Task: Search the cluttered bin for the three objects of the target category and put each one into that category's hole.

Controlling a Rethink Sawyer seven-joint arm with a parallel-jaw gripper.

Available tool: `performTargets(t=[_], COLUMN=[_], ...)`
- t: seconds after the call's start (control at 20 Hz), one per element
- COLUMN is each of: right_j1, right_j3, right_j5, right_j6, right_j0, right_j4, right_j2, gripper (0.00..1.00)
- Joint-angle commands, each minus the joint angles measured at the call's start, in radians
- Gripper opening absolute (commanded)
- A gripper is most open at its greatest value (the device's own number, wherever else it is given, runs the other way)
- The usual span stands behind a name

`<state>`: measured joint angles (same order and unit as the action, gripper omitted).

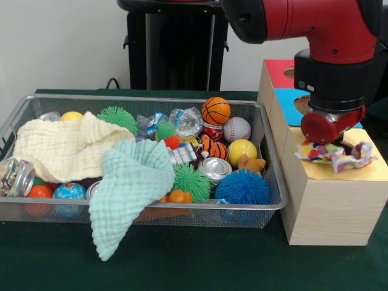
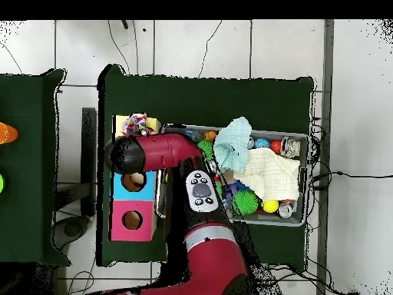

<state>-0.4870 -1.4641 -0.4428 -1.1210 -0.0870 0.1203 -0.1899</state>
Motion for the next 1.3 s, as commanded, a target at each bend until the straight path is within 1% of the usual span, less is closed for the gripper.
performTargets(t=[0.05, 0.1, 0.2, 0.35, 0.45, 0.7, 1.0, 1.15, 1.2, 1.3], right_j1=[0.152, 0.155, 0.161, 0.158, 0.148, 0.124, 0.106, 0.101, 0.1, 0.1], right_j3=[-0.06, -0.062, -0.062, -0.084, -0.105, -0.154, -0.167, -0.178, -0.18, -0.193], right_j5=[-0.023, -0.033, -0.062, -0.041, -0.02, 0.033, 0.031, 0.051, 0.056, 0.082], right_j6=[-0.138, -0.143, -0.124, -0.113, -0.11, -0.13, -0.139, -0.145, -0.15, -0.233], right_j0=[0.029, 0.037, 0.045, 0.039, 0.03, -0.005, -0.016, -0.031, -0.035, -0.025], right_j4=[0.116, 0.118, 0.123, 0.122, 0.116, 0.076, 0.047, 0.038, 0.036, -0.008], right_j2=[0.115, 0.135, 0.15, 0.148, 0.136, 0.079, 0.05, 0.028, 0.021, 0.042], gripper=[0.0, 0.0, 0.0, 0.0, 0.0, 0.0, 0.0, 0.0, 1.0, 1.0])
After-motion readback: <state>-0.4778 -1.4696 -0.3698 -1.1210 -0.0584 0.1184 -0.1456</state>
